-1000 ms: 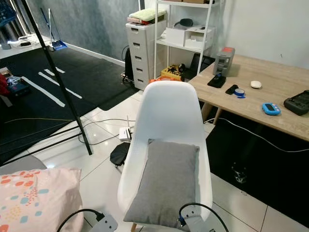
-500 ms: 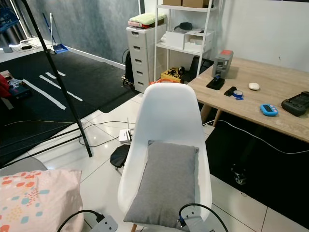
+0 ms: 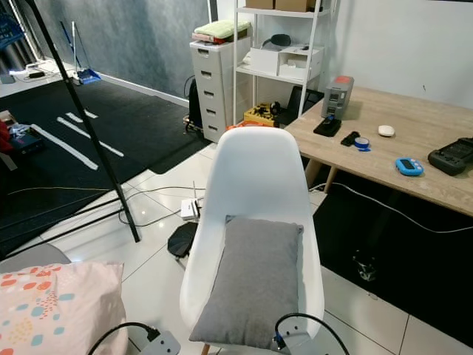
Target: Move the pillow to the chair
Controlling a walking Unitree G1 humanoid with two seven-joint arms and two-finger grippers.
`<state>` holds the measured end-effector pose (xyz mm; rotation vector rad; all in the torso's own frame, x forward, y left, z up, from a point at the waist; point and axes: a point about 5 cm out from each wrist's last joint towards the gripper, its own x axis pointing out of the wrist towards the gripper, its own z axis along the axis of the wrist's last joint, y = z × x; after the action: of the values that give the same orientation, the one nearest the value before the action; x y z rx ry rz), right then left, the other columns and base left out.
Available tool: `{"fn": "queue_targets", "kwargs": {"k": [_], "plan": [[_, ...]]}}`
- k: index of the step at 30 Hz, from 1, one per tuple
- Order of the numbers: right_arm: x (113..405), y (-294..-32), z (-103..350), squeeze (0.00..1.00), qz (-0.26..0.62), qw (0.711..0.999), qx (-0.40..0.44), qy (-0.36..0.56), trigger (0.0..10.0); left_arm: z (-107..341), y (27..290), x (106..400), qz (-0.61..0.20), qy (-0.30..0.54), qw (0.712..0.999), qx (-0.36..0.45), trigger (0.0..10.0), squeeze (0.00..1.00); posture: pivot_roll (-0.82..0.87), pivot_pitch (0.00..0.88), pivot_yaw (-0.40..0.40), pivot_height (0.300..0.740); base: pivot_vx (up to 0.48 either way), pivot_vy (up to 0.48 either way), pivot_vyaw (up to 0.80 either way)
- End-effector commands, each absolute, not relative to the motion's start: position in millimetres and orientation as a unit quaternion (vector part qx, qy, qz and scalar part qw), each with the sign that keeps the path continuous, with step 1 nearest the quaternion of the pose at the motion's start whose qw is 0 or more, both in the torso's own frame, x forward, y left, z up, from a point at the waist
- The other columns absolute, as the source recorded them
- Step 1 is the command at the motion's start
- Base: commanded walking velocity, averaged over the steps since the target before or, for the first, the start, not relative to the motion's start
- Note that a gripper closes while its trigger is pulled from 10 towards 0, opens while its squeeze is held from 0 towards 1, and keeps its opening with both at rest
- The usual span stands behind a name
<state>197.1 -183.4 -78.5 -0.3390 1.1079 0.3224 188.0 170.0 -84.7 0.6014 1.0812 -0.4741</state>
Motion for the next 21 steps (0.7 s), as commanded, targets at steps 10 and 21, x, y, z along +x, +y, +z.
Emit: {"fn": "queue_targets", "kwargs": {"k": [10, 21], "plan": [[197.3, -179.1, -78.8, 0.00, 0.154, 0.828, -0.148, 0.518, 10.0, -85.4, 175.4, 185.6, -0.216, 0.504, 0.786, 0.285, 10.0, 0.00, -0.04, 0.019, 0.012, 0.740, 0.000, 0.000, 0.80], [197.3, -179.6, -78.8, 0.00, 0.156, 0.827, -0.151, 0.518, 10.0, -85.4, 175.1, 185.7, -0.216, 0.505, 0.784, 0.289, 10.0, 0.00, -0.05, 0.029, -0.008, 0.740, -0.027, 0.000, 0.80]]}}
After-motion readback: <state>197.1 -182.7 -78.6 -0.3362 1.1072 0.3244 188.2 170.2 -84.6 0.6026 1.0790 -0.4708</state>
